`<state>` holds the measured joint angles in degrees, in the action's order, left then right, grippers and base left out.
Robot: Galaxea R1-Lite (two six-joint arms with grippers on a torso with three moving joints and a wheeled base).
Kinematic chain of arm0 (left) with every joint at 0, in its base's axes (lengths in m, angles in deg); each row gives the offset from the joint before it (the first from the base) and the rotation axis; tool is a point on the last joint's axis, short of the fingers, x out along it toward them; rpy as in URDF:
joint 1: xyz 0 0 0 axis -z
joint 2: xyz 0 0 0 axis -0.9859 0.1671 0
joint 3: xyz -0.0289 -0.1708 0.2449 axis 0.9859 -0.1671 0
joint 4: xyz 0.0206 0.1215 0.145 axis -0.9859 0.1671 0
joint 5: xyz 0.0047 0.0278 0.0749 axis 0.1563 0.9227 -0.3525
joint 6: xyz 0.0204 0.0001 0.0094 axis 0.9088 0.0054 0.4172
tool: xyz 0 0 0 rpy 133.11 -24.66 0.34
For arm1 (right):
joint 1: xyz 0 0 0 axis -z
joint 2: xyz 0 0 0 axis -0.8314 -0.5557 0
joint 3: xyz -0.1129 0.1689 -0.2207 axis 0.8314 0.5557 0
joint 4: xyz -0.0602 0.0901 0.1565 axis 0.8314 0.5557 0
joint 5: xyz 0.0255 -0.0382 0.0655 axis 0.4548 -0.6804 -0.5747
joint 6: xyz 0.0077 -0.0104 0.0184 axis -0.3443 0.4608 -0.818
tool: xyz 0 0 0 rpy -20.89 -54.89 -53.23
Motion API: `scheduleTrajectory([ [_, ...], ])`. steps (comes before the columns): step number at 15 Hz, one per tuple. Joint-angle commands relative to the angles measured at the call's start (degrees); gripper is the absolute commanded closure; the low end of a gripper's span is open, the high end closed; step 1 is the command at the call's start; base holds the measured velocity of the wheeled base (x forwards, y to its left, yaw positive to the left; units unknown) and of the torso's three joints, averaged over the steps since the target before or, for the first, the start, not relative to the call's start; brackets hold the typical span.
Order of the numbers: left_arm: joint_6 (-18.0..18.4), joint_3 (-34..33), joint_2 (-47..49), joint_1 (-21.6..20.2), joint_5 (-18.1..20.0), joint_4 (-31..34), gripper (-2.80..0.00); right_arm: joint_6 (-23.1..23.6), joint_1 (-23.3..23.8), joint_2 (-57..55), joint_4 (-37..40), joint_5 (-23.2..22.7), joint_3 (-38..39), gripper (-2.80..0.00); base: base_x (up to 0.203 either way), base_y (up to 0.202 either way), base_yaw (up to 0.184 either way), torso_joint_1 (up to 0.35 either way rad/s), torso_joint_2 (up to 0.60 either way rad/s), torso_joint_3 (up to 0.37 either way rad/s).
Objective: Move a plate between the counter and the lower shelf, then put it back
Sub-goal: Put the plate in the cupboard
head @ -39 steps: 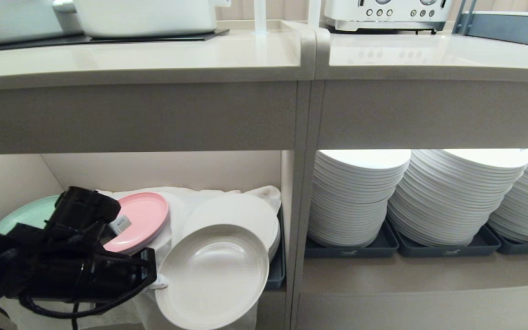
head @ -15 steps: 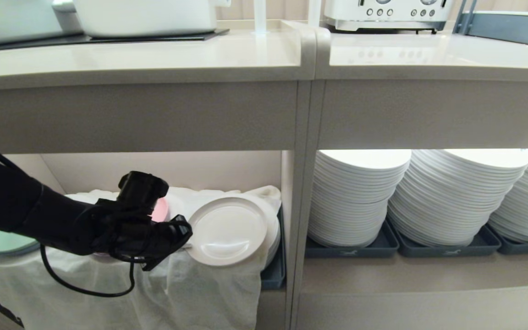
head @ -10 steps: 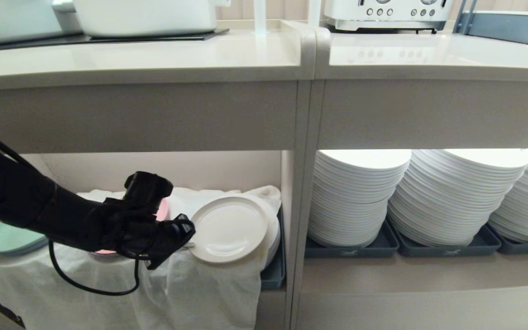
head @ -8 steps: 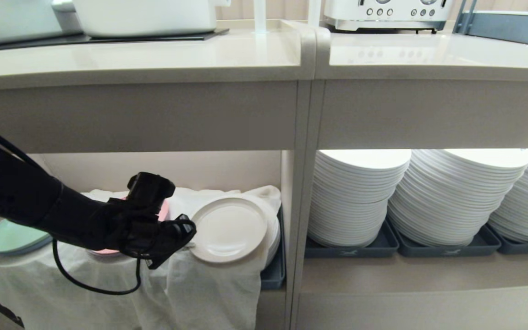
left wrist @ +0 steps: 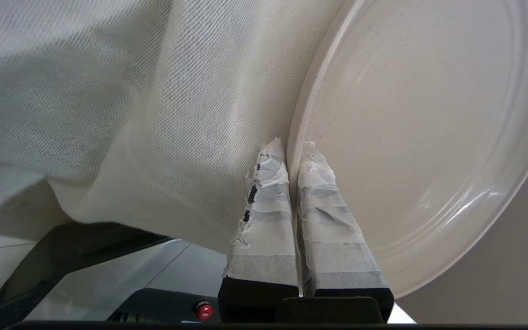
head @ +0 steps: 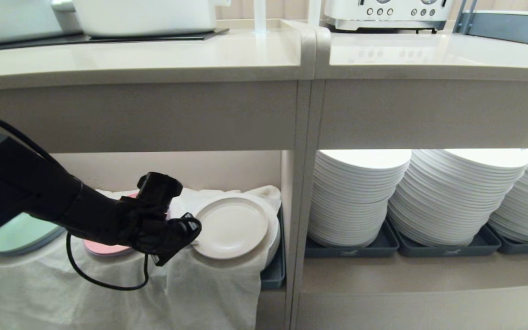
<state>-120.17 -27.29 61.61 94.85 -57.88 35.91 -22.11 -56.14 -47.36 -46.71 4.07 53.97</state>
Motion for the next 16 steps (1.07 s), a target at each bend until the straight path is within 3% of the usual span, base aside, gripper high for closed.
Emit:
scheduleTrajectory([
  [1, -0.3, 1.1, 0.9, 0.0, 0.0, 0.0, 0.00, 0.0, 0.0, 0.0, 0.0, 0.0, 0.0, 0.00, 0.000, 0.000, 0.000, 0.000, 0.00, 0.000],
  [16, -0.2, 4.0, 3.5, 0.9, -2.0, 0.2, 0.00, 0.0, 0.0, 0.0, 0.0, 0.0, 0.0, 0.00, 0.000, 0.000, 0.000, 0.000, 0.00, 0.000],
])
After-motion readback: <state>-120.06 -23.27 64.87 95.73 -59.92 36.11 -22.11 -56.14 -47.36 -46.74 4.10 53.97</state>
